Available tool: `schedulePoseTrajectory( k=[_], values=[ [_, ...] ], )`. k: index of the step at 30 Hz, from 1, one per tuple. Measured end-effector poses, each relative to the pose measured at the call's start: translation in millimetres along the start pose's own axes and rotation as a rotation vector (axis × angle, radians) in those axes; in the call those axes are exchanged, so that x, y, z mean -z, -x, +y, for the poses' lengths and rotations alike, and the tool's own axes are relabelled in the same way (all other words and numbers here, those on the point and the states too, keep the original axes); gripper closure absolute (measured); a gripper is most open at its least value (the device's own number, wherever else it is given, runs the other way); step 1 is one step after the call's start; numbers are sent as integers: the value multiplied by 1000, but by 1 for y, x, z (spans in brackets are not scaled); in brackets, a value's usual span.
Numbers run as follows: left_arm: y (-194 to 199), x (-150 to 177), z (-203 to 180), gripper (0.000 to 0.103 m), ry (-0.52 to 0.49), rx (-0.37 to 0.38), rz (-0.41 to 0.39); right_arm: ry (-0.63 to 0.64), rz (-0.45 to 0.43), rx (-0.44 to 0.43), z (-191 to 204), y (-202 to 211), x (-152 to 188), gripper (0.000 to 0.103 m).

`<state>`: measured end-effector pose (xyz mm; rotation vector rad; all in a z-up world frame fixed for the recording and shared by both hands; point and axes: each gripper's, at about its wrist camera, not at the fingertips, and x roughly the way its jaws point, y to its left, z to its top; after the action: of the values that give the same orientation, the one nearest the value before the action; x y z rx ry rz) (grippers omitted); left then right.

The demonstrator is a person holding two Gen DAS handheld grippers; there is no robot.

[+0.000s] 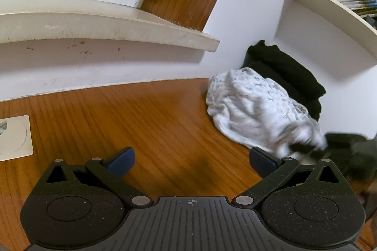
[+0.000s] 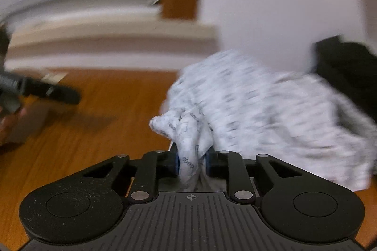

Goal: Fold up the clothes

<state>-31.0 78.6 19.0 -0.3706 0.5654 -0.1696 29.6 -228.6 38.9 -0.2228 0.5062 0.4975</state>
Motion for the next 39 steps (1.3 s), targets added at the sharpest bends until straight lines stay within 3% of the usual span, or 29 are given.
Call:
schedulePoseTrajectory(
  k=[4,7,9,11,13,17,20,25,28,36,39],
  values=[
    [0,0,1,0,4,-1,-1,-96,-122,127,-47,36,-13,83],
    [-1,0,1,0,5,-4,2,-209,-157,265,-88,46,-15,81],
    [-1,1,0,0,4,-3,4,-273,-123,334,-111,43,-10,75],
    [-1,1,0,0,4,-5,1,-300,-87,377,-121,37,-2,60],
    [-2,0,0,0,3,-5,2,-296,-89,400,-120,35,3,53],
    [-3,1,-1,0,1,-7,7,-235,-133,357,-96,35,8,38],
    [-4,1,-1,0,-4,-10,10,-160,-148,268,-70,29,6,29],
    [-3,1,-1,0,-5,-10,10,-59,-63,54,-26,0,6,27],
    [-3,0,-1,0,-4,-6,11,-5,-19,0,-2,-14,12,27],
    [-3,0,-2,0,-10,-3,15,36,63,10,6,-45,26,27],
    [-4,0,-2,0,-13,-6,16,44,74,15,6,-59,27,39]
  ],
)
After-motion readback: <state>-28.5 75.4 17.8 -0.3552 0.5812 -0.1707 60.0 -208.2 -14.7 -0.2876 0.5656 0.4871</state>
